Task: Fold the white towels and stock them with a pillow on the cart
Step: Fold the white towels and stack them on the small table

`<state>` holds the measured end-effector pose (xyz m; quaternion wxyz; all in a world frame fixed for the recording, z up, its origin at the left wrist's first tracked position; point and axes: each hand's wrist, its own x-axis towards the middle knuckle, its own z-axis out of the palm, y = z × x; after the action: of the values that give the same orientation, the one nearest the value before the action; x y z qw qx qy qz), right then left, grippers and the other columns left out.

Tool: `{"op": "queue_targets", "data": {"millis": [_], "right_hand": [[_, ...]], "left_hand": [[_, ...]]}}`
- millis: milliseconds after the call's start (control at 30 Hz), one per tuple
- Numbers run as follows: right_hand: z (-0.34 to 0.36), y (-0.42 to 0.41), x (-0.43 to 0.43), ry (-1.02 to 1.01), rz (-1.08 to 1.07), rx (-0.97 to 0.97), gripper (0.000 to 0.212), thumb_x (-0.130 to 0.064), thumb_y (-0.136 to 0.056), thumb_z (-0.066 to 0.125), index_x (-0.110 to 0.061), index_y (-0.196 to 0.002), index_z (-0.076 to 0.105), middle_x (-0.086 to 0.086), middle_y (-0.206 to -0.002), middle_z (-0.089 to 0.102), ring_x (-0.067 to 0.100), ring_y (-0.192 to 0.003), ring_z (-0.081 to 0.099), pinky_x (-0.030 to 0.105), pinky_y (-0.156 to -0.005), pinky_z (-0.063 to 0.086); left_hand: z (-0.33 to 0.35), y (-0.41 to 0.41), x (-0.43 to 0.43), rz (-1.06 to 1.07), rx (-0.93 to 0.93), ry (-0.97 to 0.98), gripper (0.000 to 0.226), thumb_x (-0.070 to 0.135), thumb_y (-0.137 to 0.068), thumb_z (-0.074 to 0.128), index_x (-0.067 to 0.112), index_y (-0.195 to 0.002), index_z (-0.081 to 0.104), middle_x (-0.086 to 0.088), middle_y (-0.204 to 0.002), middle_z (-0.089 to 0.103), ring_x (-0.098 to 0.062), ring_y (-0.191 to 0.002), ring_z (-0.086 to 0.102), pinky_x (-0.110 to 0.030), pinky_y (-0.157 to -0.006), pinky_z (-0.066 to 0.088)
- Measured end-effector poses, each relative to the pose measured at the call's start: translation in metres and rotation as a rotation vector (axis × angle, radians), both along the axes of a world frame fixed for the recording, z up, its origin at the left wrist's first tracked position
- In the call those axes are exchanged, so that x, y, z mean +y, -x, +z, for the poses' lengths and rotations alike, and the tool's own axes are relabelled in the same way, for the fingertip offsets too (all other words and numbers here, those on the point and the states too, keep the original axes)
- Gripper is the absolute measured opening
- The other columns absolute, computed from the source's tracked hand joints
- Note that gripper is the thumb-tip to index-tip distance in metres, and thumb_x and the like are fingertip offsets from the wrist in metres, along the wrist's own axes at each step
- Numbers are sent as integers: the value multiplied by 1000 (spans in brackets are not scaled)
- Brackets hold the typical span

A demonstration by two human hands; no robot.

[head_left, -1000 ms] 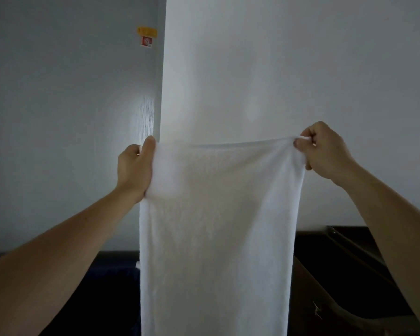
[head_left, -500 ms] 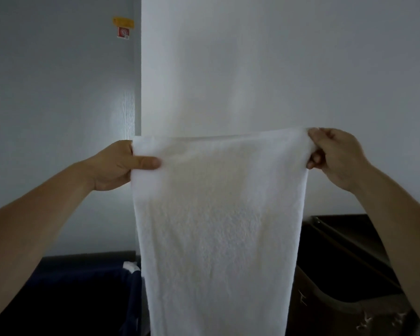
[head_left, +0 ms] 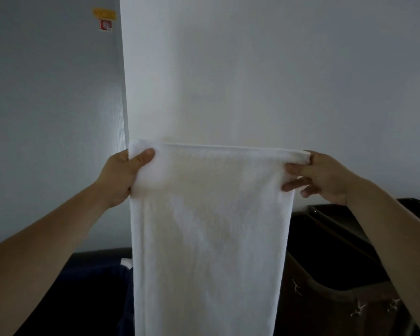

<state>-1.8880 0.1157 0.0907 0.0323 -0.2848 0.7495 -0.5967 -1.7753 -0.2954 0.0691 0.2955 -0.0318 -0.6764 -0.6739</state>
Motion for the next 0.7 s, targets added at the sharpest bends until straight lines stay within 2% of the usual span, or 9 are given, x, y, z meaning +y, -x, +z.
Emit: {"op": "queue_targets", "data": {"millis": [67,167,233,300,400,533,700], "right_hand": [[5,-5,-1,8,28,-46,27,-40,-81,79,-29,-104,72,9,-104,74,41,-84,73,27,-42,49],[26,-11,-9,171,-108,108,37,-41,-75,84,-21,-102,68,8,-84,75,25,-58,71,25,-40,48],[35,-13,-22,376,-259,287,27,-32,-83,78,-17,-101,64,3,-72,72,20,-48,66,25,-40,49],[30,-14,-35,407,-335,315,21,-23,-92,70,-9,-104,60,3,-66,69,20,-45,64,26,-40,49],[12,-14,-37,279,-318,264,18,-20,-93,69,-8,-100,59,11,-71,67,20,-45,64,26,-39,48],[16,-13,-35,329,-366,344,14,-25,-91,70,-16,-94,60,10,-82,69,23,-49,66,28,-42,50],[16,-21,-30,303,-380,406,16,-29,-90,72,-18,-89,60,3,-73,69,24,-49,68,26,-40,49]], "left_hand": [[13,-1,3,81,57,54,14,42,-75,77,29,-73,80,2,-80,77,-13,-69,74,-23,-54,56],[40,-1,6,219,202,116,16,40,-86,75,30,-73,78,10,-74,75,-6,-64,71,-20,-53,54],[57,0,9,271,299,115,20,42,-87,73,25,-76,75,14,-71,74,-2,-61,68,-17,-51,52],[61,1,8,271,231,117,22,42,-88,72,22,-79,71,15,-69,73,-2,-59,68,-17,-50,50],[49,-2,1,190,2,200,25,43,-84,72,18,-83,70,12,-71,74,-4,-62,69,-16,-49,51],[53,-9,2,224,76,130,17,36,-91,70,20,-87,71,13,-75,75,-3,-65,70,-17,-52,53],[45,-26,-6,285,-38,368,28,48,-88,69,22,-77,70,14,-60,69,-1,-42,53,-14,-37,36]]}}
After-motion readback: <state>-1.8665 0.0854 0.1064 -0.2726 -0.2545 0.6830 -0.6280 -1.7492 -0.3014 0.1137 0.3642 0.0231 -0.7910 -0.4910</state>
